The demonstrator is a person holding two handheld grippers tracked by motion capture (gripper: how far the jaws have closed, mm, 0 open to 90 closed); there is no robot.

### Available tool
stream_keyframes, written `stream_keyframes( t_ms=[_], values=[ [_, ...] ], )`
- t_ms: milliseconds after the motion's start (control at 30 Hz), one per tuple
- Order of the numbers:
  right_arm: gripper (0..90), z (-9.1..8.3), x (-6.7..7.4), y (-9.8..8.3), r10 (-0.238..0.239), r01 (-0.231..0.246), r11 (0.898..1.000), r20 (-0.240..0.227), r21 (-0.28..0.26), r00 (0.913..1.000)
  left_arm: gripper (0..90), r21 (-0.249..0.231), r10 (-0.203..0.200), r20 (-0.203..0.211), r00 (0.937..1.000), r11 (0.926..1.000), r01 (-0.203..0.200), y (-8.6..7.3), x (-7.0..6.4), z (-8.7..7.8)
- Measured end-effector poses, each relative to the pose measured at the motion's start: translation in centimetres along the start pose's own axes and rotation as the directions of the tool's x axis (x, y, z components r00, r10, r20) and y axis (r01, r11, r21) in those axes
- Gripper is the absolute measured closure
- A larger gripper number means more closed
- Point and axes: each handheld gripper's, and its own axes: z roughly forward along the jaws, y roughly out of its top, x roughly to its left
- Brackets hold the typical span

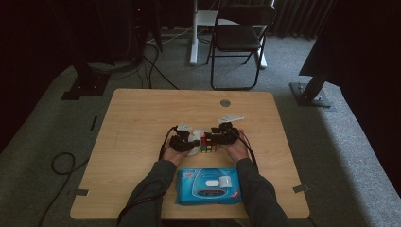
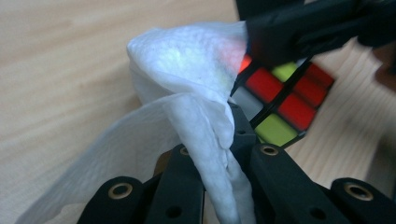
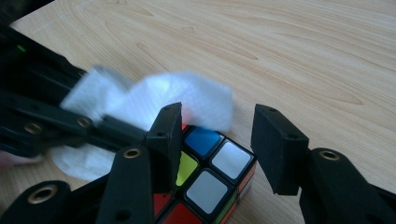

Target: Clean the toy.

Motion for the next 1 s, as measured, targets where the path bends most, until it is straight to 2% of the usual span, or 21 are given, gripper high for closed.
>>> stream_keyframes(
  t_ms=[233, 333, 433, 567, 733, 867, 1000],
  values=[
    [53.2, 0.0, 0.0, 0.0, 0.003, -0.003, 1.000, 0.002, -0.002, 1.0000, 87.1, -0.003, -0.003, 0.027, 0.9996, 1.0000, 0.003, -0.7, -0.4, -0.4],
    [53.1, 0.0, 0.0, 0.0, 0.006, -0.006, 1.000, 0.001, -0.002, 1.0000, 87.1, 0.041, -0.005, 0.046, 0.9989, 0.9992, 0.003, -1.5, -0.3, 0.3],
    [53.0, 0.0, 0.0, 0.0, 0.007, -0.007, 1.000, 0.002, -0.003, 1.0000, 87.0, 0.058, -0.022, 0.046, 0.9987, 0.9981, 0.019, -2.0, -0.1, 0.9],
    [53.0, 0.0, 0.0, 0.0, 0.006, -0.006, 1.000, 0.002, -0.003, 1.0000, 86.9, 0.069, -0.003, 0.031, 0.9995, 0.9976, 0.001, -1.7, -0.3, 0.8],
    [52.9, 0.0, 0.0, -0.1, 0.012, -0.012, 1.000, -0.002, -0.007, 0.9999, 86.9, 0.009, -0.008, 0.071, 0.9974, 0.9999, 0.008, -1.3, -0.5, -0.4],
    [52.9, 0.0, 0.0, -0.1, 0.013, -0.013, 1.000, -0.001, -0.007, 0.9999, 86.9, 0.021, 0.002, 0.079, 0.9969, 0.9998, -0.003, -1.5, -0.7, -0.5],
    [52.9, 0.0, 0.0, -0.1, 0.011, -0.011, 1.000, 0.002, -0.007, 0.9999, 86.8, 0.069, -0.013, 0.074, 0.9972, 0.9976, 0.008, -2.0, -0.4, 0.4]
  ],
)
